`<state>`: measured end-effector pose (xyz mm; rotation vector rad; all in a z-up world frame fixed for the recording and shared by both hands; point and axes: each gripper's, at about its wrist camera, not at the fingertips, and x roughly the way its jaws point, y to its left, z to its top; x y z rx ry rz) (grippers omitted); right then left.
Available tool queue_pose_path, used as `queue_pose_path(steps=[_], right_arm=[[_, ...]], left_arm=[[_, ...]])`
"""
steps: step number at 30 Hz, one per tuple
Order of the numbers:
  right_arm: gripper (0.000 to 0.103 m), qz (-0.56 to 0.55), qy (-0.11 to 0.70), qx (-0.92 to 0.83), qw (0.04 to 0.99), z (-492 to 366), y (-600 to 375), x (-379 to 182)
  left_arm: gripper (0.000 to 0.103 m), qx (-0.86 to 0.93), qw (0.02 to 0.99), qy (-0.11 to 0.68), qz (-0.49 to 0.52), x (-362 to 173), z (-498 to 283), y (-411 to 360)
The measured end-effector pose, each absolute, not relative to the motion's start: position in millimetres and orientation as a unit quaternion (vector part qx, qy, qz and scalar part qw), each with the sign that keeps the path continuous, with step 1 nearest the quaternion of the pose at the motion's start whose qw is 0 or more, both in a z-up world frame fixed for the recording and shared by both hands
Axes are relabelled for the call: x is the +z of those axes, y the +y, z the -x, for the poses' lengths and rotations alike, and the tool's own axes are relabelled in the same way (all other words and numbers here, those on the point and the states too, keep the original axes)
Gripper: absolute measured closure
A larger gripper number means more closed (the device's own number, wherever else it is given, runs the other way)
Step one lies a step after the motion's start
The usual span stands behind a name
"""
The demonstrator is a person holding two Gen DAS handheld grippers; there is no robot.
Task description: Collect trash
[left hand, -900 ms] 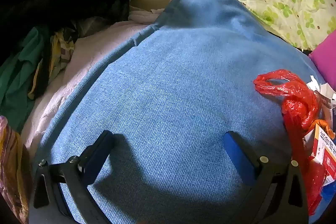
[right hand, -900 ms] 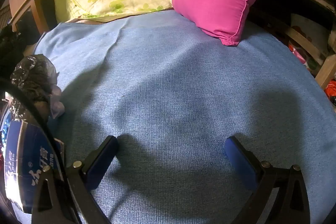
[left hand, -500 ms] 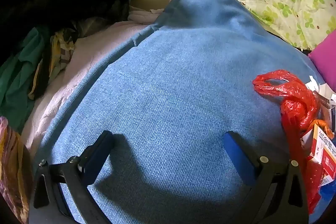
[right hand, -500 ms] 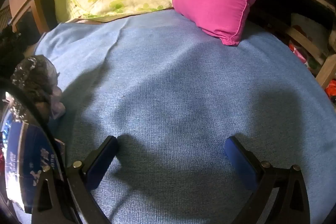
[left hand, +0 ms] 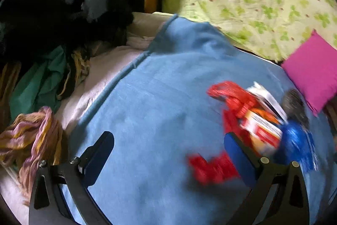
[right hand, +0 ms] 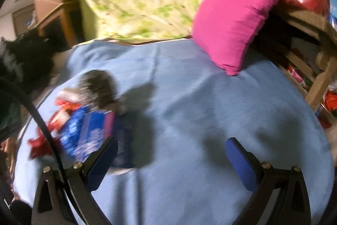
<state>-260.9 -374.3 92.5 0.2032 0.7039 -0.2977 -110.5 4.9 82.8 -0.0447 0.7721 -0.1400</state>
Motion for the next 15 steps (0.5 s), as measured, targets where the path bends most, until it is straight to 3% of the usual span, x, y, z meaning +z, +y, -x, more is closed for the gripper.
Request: queue_pose_path(steps=[15], right_arm=[[0.0, -0.052, 0.288, -0.079, 0.953, 352, -250, 106]], left_arm=[[0.0, -0.145, 0.931, 0.335, -0.029, 96, 233, -34]])
